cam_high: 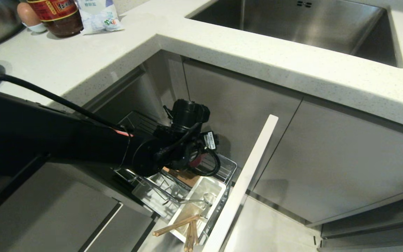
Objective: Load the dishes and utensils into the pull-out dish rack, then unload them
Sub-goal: Take the bowl out of the cupboard
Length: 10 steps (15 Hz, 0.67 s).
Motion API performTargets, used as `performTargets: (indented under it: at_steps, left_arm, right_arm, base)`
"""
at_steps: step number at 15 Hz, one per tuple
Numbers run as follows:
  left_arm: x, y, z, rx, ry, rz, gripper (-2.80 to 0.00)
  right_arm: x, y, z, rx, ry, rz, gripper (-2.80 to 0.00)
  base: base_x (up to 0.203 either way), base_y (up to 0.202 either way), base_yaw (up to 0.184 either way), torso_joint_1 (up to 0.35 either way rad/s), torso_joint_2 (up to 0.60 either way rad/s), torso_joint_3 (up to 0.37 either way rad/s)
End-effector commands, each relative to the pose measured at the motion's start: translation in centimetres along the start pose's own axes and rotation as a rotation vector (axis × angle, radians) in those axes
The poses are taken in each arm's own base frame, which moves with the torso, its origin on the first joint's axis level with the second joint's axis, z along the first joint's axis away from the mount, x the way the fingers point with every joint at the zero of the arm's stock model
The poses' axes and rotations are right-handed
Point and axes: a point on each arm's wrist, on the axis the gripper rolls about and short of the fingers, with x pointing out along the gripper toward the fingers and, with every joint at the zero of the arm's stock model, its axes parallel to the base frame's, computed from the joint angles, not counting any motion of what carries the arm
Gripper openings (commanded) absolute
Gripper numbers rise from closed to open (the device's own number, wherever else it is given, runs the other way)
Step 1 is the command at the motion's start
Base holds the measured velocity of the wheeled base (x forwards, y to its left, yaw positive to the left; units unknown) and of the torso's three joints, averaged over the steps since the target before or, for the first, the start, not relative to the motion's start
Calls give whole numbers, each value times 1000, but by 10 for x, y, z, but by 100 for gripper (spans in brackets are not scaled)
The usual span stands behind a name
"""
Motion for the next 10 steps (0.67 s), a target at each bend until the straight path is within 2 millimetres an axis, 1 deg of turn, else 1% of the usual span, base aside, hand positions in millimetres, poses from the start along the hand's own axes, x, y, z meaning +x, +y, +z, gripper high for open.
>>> performTargets:
  at_steps: [1,10]
  left_arm:
    - [-1,-4,-2,0,-3,3,-280]
    - [-5,-9,-5,7,-7,-2,-280]
  right_arm:
    - [0,0,0,1,-5,-1,-280]
    - [0,0,0,1,-3,-1,-280]
  base:
    - [0,0,0,0,0,0]
    - [0,0,0,0,0,0]
